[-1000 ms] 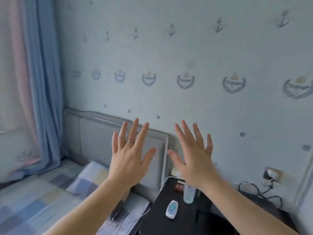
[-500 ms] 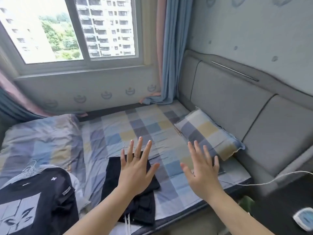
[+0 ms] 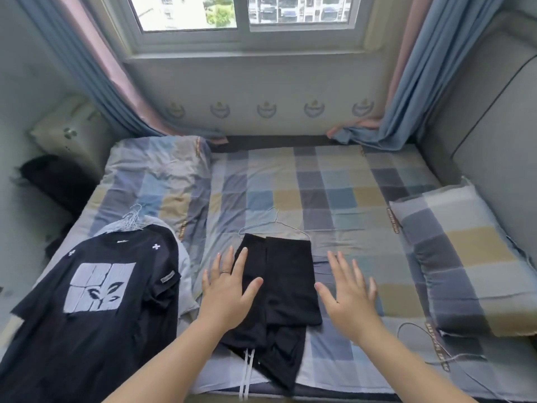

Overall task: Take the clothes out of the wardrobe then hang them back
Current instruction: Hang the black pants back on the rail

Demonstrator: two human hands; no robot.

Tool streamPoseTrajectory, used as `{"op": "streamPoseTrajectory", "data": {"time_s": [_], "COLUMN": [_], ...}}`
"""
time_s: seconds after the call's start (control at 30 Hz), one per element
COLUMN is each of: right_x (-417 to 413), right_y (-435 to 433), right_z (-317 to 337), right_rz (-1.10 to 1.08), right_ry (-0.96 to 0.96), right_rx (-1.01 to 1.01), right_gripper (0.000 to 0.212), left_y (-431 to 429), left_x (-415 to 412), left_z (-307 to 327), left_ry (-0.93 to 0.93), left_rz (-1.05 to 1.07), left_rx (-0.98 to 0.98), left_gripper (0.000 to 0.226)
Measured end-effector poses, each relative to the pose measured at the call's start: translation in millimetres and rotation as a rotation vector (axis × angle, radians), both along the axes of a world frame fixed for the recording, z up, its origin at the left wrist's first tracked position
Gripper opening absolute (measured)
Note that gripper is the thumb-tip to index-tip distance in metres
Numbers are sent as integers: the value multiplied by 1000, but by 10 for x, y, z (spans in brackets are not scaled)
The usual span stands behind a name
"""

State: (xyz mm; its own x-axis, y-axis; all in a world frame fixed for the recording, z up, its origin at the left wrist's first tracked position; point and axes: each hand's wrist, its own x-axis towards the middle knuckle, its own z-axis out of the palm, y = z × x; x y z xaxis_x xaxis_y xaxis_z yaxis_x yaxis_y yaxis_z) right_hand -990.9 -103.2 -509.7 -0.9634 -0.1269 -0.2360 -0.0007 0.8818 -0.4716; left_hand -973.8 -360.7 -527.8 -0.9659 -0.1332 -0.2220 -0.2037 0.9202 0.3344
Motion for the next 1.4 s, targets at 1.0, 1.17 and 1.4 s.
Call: {"op": "streamPoseTrajectory", "data": {"time_s": [1.0,1.17,1.4], "right_x": [-3212,-3796,-4045], "right_y": [-618,-648,-633], "right_z": [-5048,-5339,-5138], "right_rz": [-442,-697,-1031], "right_ry": [-384,-416,-464], "right_rx": [-120,-383,-879], "right_gripper": [69,52,25], "left_y": [-1420,-1424,-1437], "left_x": [-3059,-3731,-4184], "left_z": [-5026,-5217,-5098], "left_ry": [-282,-245,-382], "left_rz": [497,616,831], "left_rx": [588,694,1013], "left_gripper": [79,88,50]}}
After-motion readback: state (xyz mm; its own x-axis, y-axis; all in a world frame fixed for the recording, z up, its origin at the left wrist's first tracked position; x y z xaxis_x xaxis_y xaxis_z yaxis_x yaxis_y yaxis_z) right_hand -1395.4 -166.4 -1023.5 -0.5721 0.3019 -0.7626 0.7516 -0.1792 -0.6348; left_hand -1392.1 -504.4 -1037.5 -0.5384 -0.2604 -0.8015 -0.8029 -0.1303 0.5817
